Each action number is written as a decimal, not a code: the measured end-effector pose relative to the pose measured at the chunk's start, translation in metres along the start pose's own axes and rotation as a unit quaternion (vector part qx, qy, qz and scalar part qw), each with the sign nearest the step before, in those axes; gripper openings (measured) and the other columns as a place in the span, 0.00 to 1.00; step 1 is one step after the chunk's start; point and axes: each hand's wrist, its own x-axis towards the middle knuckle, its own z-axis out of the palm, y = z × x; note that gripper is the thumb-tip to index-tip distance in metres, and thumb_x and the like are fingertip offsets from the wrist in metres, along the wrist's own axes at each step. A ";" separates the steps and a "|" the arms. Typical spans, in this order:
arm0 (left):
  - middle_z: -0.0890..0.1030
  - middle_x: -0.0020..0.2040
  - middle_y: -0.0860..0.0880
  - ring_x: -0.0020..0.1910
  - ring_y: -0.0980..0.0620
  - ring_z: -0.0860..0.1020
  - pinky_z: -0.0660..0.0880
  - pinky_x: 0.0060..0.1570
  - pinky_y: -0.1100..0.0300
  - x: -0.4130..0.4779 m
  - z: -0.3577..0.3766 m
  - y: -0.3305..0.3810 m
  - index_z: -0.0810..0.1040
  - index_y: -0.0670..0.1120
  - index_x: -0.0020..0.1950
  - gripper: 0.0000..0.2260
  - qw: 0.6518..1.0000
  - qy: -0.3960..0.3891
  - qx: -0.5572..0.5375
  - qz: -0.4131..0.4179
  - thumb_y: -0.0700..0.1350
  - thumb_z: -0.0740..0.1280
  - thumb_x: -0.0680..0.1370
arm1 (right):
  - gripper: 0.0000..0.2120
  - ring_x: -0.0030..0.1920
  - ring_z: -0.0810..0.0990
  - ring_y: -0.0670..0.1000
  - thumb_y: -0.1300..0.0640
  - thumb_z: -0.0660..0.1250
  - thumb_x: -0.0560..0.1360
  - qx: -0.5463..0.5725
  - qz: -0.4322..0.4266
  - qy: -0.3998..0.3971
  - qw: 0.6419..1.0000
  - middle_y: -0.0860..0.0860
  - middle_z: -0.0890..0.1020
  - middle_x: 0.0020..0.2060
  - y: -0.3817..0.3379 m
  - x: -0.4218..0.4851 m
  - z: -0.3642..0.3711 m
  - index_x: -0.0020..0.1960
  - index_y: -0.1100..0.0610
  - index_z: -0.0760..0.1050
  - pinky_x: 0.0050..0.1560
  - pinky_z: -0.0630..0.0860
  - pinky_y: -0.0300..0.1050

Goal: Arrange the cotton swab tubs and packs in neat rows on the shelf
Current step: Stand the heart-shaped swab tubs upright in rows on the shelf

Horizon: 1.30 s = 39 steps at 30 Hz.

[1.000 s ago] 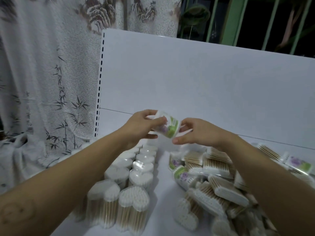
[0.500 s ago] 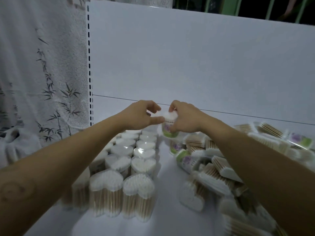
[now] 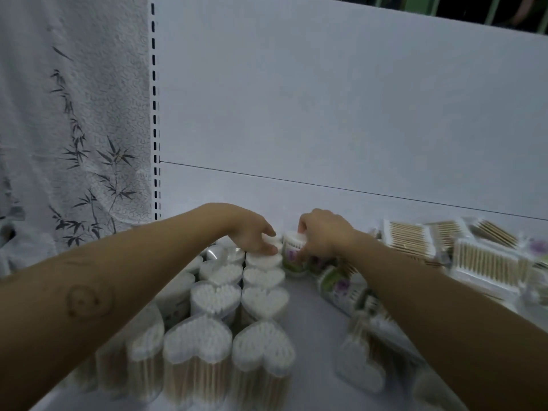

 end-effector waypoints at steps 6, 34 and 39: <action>0.65 0.76 0.49 0.74 0.48 0.63 0.59 0.71 0.53 0.009 0.001 0.001 0.56 0.52 0.79 0.32 1.000 -0.020 0.015 0.008 0.65 0.55 0.79 | 0.25 0.56 0.73 0.54 0.38 0.69 0.71 -0.078 -0.009 0.025 0.997 0.53 0.75 0.55 -0.003 0.015 0.020 0.59 0.53 0.73 0.51 0.66 0.46; 0.73 0.69 0.52 0.63 0.52 0.73 0.68 0.60 0.59 -0.023 0.002 0.034 0.68 0.56 0.73 0.23 0.990 0.068 -0.044 0.116 0.60 0.62 0.79 | 0.10 0.41 0.79 0.44 0.51 0.77 0.69 -0.002 -0.033 -0.049 0.998 0.46 0.83 0.42 0.014 -0.045 -0.026 0.49 0.51 0.82 0.44 0.76 0.41; 0.77 0.60 0.54 0.50 0.54 0.73 0.66 0.52 0.61 -0.033 0.004 0.053 0.72 0.55 0.69 0.20 0.989 0.061 -0.038 0.129 0.59 0.61 0.79 | 0.17 0.43 0.79 0.49 0.40 0.75 0.67 -0.131 -0.034 -0.103 0.986 0.46 0.81 0.37 -0.001 -0.043 -0.005 0.45 0.52 0.77 0.41 0.72 0.42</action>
